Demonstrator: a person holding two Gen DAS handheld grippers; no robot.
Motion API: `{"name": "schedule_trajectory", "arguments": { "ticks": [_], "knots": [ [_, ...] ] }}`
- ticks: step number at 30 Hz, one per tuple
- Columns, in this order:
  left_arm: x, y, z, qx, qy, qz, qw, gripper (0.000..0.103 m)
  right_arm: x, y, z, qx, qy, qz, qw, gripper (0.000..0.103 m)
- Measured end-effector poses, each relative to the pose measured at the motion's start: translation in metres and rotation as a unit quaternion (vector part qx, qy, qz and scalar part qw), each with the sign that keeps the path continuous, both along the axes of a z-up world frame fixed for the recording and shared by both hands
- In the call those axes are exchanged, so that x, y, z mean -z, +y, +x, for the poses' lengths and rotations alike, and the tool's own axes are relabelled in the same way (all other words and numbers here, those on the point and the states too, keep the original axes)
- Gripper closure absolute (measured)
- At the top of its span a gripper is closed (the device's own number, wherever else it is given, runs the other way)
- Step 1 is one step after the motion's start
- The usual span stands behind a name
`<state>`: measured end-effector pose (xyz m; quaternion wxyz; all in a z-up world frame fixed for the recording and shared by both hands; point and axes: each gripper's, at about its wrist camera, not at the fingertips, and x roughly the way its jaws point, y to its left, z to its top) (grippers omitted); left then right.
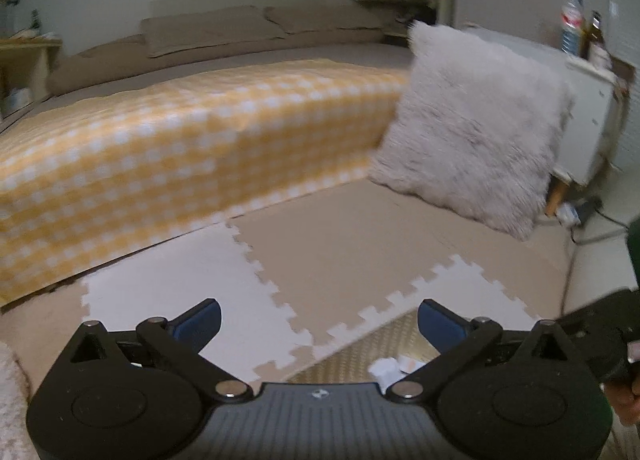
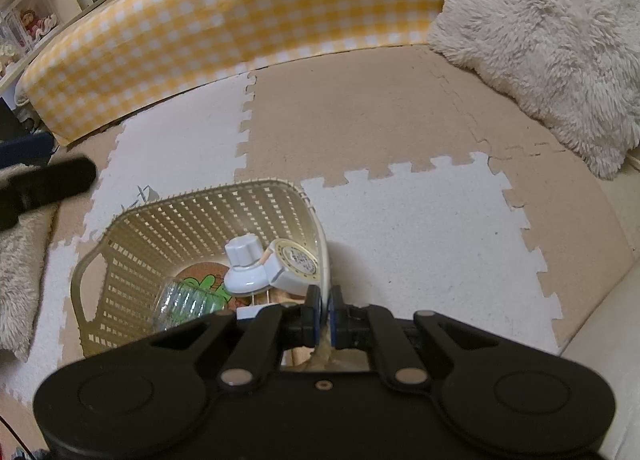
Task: Organize rigid objects
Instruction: 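Raise the left tool and move it over the white watch-strap tool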
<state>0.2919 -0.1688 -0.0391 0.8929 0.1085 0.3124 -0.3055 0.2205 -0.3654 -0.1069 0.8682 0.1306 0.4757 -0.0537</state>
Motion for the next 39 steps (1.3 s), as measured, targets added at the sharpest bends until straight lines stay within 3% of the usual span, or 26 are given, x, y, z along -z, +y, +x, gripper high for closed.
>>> {"name": "schedule_trajectory", "arguments": {
  "ticks": [10,19,27,36,39],
  "knots": [
    [0.022,0.043,0.037,-0.117,0.038,-0.039,0.9917,0.0,0.0,0.001,0.0,-0.003,-0.001,-0.006,1.0,0.098],
    [0.069,0.084,0.066,-0.21,0.14,-0.115,0.9607,0.0,0.0,0.001,0.001,-0.004,0.0,-0.008,1.0,0.098],
    [0.111,0.095,0.084,-0.222,0.21,-0.161,0.9384,0.0,0.001,0.001,0.001,-0.006,0.002,-0.007,1.0,0.098],
    [0.129,0.109,0.104,-0.238,0.196,-0.194,0.9312,0.0,0.001,0.001,0.001,-0.008,0.003,-0.006,1.0,0.098],
    [0.128,0.11,0.11,-0.243,0.178,-0.194,0.9335,0.0,0.001,0.001,0.0,-0.009,0.003,-0.006,1.0,0.098]
  ]
}}
